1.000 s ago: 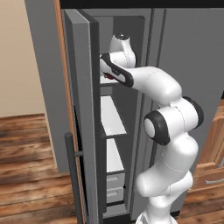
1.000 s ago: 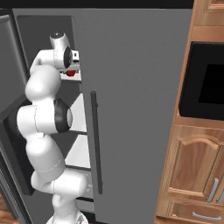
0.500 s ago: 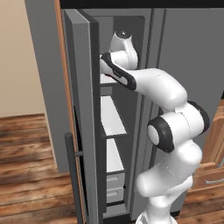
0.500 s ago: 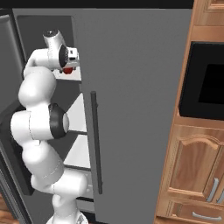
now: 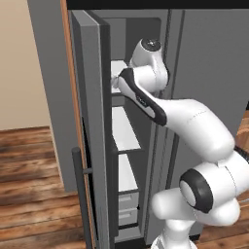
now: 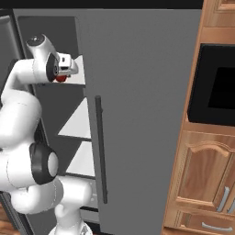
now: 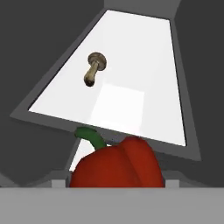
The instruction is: Take the bell pepper and mushroom out of the freezer and place them in the tupperware container on the counter. Then put the tupperware containing the vegetables back in the freezer.
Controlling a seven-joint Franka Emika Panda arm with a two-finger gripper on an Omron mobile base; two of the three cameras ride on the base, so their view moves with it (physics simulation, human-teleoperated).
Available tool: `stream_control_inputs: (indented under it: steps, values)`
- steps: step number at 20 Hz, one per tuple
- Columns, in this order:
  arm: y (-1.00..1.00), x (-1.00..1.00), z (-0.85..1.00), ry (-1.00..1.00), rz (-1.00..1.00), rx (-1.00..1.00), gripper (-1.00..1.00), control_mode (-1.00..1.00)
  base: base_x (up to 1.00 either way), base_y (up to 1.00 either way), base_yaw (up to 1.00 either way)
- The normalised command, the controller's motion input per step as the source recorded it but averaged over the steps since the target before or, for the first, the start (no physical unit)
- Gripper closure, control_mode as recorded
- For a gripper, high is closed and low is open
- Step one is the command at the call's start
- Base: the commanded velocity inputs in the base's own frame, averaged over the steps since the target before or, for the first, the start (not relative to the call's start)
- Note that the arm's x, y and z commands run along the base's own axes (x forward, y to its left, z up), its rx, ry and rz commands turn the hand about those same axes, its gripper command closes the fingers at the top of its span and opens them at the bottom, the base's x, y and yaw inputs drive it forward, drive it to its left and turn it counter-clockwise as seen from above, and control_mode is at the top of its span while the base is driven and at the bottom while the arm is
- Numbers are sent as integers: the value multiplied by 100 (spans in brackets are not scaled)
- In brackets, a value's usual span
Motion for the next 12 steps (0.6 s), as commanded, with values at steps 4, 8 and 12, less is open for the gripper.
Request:
stream_control_inputs:
  steps: [4, 8, 12]
  values:
    - [-38, -100, 70, 0, -5, 14, 100, -100, 0, 0, 0]
    - [-47, -100, 18, 0, -8, 5, 100, -100, 0, 0, 0]
    - [-51, -100, 0, 0, -10, 0, 100, -100, 0, 0, 0]
